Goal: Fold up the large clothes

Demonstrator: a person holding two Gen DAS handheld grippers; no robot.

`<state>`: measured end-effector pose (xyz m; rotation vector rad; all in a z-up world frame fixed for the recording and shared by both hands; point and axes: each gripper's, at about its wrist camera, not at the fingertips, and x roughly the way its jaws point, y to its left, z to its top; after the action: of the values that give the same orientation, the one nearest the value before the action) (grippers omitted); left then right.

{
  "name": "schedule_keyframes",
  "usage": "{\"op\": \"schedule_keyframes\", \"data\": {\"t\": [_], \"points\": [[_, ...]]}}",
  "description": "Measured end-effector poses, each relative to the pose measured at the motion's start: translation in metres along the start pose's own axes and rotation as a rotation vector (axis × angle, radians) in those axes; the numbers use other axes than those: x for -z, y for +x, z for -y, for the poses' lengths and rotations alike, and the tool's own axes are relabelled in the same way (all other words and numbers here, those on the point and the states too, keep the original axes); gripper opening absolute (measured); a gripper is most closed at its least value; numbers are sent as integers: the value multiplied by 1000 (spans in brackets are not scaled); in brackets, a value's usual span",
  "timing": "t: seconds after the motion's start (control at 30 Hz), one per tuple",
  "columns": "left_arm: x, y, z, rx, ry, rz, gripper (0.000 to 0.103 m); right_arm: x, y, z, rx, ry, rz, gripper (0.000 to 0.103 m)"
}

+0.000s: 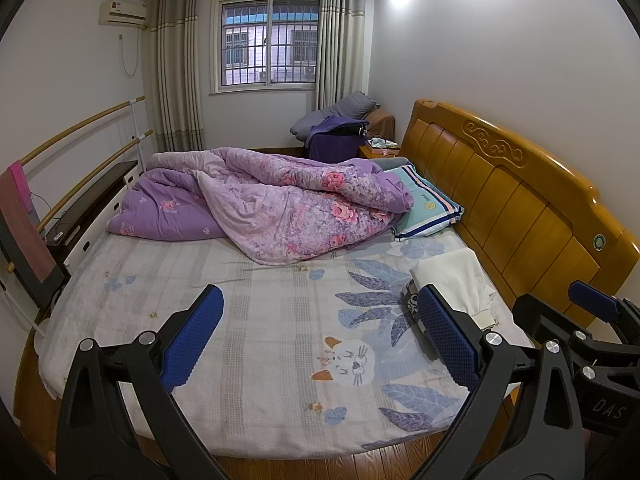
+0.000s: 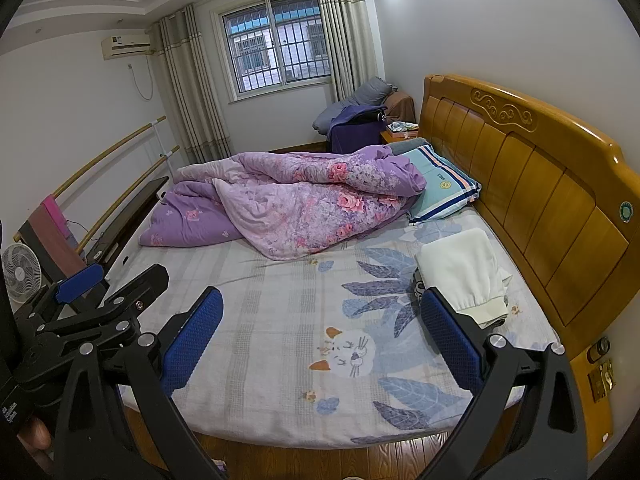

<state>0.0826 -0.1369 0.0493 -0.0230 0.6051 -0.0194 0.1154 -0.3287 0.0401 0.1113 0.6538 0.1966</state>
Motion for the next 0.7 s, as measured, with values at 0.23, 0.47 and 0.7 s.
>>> {"op": "schedule_keyframes", "data": {"t": [0.23, 0.47, 0.7], "points": [[1, 1, 1, -1, -1, -2, 98, 0, -1, 1, 1, -1, 0, 95], [0, 1, 2, -2, -1, -2, 98, -1, -1, 1, 1, -1, 0, 95], [0, 1, 1, -3, 1, -2, 98, 0, 1, 1, 0, -1, 1, 95]]}}
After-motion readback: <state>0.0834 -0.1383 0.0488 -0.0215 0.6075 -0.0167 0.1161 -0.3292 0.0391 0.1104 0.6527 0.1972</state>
